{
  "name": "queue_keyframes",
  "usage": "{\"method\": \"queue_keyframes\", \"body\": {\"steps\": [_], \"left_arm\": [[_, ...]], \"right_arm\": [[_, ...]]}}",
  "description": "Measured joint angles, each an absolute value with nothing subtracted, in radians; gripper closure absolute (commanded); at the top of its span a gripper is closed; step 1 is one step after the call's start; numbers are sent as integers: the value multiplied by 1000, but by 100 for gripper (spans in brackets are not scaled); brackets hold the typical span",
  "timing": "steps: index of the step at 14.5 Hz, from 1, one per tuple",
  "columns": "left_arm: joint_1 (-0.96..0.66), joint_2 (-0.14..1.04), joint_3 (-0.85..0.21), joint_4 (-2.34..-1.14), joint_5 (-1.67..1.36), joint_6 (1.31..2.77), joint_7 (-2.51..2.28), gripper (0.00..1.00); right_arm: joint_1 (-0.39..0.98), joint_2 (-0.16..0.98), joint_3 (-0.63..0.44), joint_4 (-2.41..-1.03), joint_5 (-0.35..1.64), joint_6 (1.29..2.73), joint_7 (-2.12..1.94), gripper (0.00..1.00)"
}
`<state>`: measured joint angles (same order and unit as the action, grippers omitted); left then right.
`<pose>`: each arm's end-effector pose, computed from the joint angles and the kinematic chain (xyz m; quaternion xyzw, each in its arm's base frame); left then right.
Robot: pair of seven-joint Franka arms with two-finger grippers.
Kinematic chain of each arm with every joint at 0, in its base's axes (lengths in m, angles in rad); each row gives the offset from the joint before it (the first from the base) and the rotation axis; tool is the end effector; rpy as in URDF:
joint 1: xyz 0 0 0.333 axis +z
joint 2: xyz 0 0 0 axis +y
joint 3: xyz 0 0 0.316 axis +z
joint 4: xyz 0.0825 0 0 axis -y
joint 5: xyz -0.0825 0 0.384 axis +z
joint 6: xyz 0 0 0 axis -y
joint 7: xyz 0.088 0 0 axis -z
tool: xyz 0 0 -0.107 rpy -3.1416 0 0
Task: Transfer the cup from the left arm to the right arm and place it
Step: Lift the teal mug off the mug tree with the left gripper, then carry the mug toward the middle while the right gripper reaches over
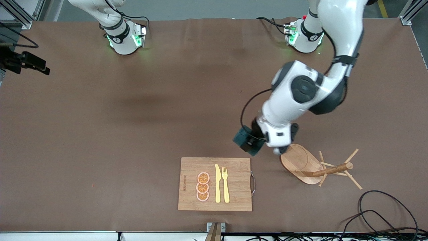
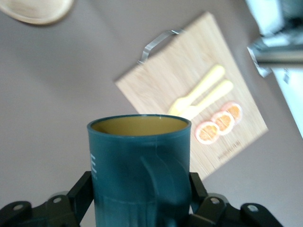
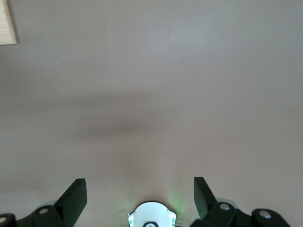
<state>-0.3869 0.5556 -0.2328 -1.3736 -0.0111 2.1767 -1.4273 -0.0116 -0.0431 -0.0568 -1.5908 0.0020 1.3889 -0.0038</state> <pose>0.6192 -0.3975 0.4267 0.8988 0.4137 0.0138 0.1440 0.5195 -0.0360 0.6240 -0.9963 0.0320 0.0792 0.0051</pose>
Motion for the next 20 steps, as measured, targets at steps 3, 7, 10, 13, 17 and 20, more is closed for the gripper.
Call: {"method": "queue_keyframes", "body": {"steps": [3,7,10,13,17,20], "left_arm": [[-474,604,-230,-1372,152,2318,-1431,25],[-565,692,-230,-1370,410,2449,-1434,26],[-637,733,-231,-1368,612,2458,-1434,26],[-738,780,-204,-1368,845,2469,-1455,26],[-820,822,-158,-1368,1120,2470,-1544,26],[-886,877,-104,-1368,1330,2471,-1743,26]], "right_arm": [[-27,35,-60,-1587,1,1415,-4,0],[-48,112,-61,-1579,-1,1435,-4,0],[-52,124,-61,-1574,-3,1436,-4,0],[-52,124,-59,-1570,-3,1436,-4,0],[-52,125,-58,-1570,-3,1437,8,0],[-51,128,-55,-1587,0,1463,50,0]]}}
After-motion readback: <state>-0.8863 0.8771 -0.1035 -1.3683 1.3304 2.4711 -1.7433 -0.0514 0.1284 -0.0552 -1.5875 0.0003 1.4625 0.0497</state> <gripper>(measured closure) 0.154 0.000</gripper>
